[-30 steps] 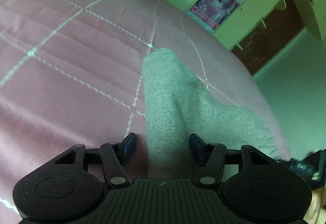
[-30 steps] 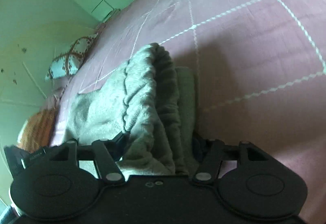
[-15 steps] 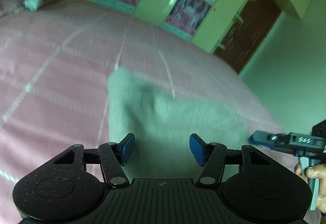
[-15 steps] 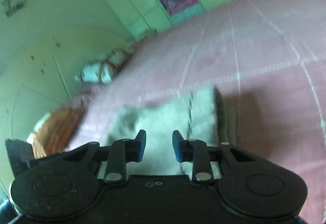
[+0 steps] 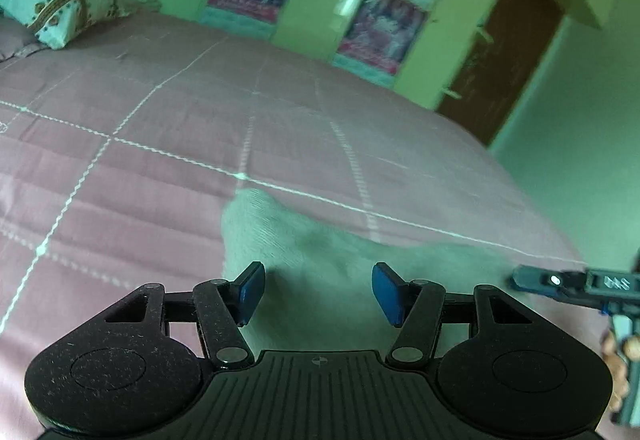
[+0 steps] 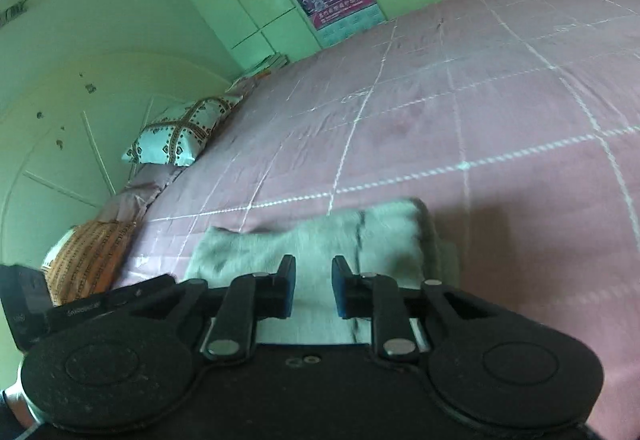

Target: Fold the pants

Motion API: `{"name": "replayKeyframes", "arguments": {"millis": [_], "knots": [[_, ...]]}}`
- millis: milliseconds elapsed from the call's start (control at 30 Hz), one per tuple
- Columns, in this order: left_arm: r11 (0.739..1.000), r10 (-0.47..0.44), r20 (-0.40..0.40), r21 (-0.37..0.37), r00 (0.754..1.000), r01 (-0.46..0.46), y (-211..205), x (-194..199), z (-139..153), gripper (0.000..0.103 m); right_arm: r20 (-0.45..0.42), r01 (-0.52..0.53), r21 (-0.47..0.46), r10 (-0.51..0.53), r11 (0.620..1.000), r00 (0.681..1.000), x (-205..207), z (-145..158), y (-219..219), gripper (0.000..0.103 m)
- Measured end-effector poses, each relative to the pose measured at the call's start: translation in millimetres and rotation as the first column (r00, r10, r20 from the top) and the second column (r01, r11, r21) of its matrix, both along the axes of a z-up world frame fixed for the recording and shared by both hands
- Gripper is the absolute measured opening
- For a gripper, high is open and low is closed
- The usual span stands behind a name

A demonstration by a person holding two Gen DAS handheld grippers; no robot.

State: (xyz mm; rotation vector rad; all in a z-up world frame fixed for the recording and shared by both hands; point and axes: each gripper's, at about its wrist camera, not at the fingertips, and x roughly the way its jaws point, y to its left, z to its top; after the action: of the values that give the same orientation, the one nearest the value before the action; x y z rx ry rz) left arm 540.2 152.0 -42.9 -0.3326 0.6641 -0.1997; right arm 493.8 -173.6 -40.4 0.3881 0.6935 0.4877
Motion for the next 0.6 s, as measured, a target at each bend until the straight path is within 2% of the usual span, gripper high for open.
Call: {"name": "replayKeyframes", "arguments": {"millis": [67,100,133,167,233,300,333,367,400,500,600], "knots": [[0.999,0.048,-0.037,0.019,0.998,-0.047,1.6,18.3,-15.7,0.059,-0.004,-0.012,-0.059,0.012,0.998,1.000,13.6,-6.8,13.2,0.012],[0.996,0.078,-0.070,0.051,0.994,-0.074,-2.3,28.2,-24.2,0.059,-0.014,-0.009,-0.084,0.008,0.996,1.000,19.5,-14.1,18.0,0.008],[0.995,0.093,-0.116,0.059,0.989,-0.087,-1.7,35.3,-35.4,0.064,-0.038,0.005,-0.124,-0.010,0.992,0.999,24.9,-24.4,18.0,0.002],[0.995,0.101,-0.138,0.023,0.985,-0.098,3.3,36.9,-44.4,0.067,-0.052,0.016,-0.118,-0.023,0.993,0.998,29.3,-33.6,16.6,0.000],[0.992,0.108,-0.134,-0.045,0.985,-0.114,9.8,34.9,-48.0,0.067,-0.072,0.038,-0.046,-0.041,0.998,0.997,32.2,-43.4,2.4,0.000],[0.992,0.118,-0.120,-0.034,0.986,-0.123,8.8,28.8,-39.5,0.067,-0.089,0.043,0.017,-0.041,0.999,0.995,32.4,-41.1,-5.7,0.000],[0.992,0.121,-0.095,-0.024,0.988,-0.123,7.2,23.5,-33.7,0.067,-0.061,0.042,0.029,-0.040,0.999,0.997,28.7,-34.6,-6.8,0.000],[0.993,0.116,-0.075,-0.030,0.990,-0.118,6.4,17.9,-28.9,0.067,-0.020,0.044,0.039,-0.043,0.998,0.999,24.0,-26.9,-8.5,0.014],[0.993,0.103,-0.063,-0.052,0.993,-0.107,5.5,9.8,-24.8,0.067,0.003,0.043,0.051,-0.043,0.998,0.999,20.6,-21.6,-10.2,0.016],[0.990,0.093,-0.040,-0.101,0.995,-0.096,1.6,-17.3,-23.3,0.067,0.006,0.032,0.086,-0.032,0.996,0.999,10.1,-16.6,-16.2,0.015],[0.990,0.086,-0.022,-0.115,0.996,-0.088,-6.0,-41.2,-32.4,0.067,0.050,-0.042,0.058,0.039,0.997,0.998,-12.4,-18.3,-15.6,0.015]]}}
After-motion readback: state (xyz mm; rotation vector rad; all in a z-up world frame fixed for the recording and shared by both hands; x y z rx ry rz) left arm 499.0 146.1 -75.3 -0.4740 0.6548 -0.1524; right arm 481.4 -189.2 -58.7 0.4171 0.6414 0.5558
